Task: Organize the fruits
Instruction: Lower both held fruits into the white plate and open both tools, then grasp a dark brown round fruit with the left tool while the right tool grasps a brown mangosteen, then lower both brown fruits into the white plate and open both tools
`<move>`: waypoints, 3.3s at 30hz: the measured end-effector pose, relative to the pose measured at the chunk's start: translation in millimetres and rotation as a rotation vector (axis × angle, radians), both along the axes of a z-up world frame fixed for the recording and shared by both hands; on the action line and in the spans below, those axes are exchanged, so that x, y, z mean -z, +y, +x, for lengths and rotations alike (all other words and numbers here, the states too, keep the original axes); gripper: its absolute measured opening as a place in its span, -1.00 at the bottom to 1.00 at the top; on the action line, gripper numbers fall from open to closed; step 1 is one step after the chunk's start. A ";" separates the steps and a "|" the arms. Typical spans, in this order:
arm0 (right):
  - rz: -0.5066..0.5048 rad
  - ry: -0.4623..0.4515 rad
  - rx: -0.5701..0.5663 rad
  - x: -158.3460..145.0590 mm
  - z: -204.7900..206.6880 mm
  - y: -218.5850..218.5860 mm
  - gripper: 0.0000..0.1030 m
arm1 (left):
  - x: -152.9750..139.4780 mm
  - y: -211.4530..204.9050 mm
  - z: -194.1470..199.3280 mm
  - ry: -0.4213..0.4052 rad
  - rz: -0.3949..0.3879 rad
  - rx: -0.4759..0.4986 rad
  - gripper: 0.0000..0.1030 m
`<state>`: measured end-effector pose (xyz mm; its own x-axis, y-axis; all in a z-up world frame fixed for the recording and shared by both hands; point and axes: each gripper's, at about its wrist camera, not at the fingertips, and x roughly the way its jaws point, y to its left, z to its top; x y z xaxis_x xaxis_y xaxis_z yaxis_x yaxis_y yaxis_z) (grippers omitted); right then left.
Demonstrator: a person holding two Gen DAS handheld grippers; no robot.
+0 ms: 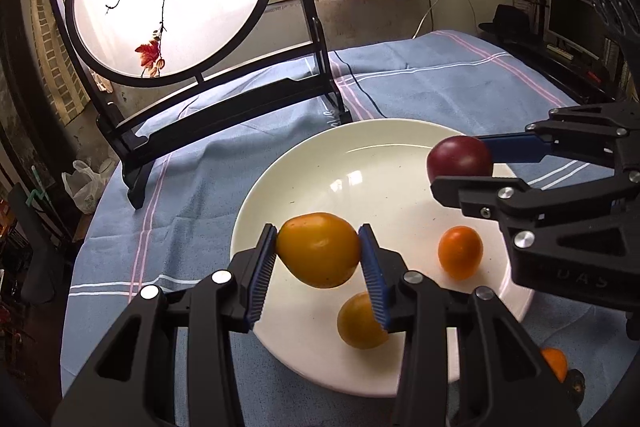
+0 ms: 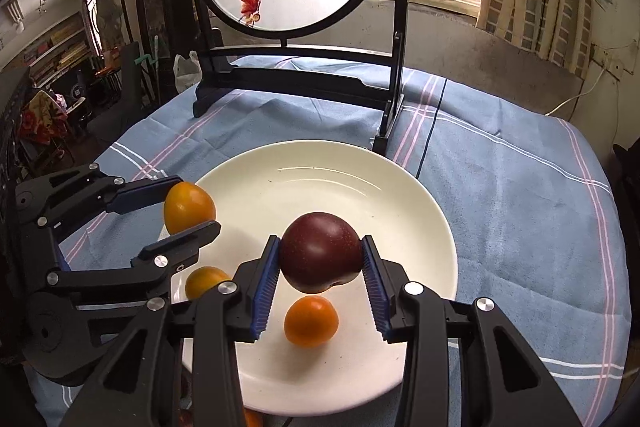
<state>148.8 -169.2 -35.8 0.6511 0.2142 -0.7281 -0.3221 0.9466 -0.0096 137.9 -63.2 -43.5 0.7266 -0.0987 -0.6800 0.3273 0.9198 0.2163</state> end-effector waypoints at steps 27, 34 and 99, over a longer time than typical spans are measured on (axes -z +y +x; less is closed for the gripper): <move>0.011 -0.004 -0.122 -10.2 -156.4 -16.9 0.31 | -15.9 66.2 -96.9 -0.059 -0.042 0.010 0.53; -0.081 0.128 -0.169 42.7 -232.1 -16.0 0.31 | 8.8 100.6 -159.8 0.012 -0.016 0.054 0.57; 0.013 -0.058 -0.003 -10.4 -14.4 6.2 -0.21 | -9.7 10.6 -3.5 -0.017 -0.070 -0.024 -0.19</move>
<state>134.4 -162.9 -25.4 0.6917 0.2252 -0.6862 -0.3239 0.9460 -0.0159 134.4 -52.6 -33.8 0.7404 -0.1275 -0.6599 0.3017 0.9404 0.1569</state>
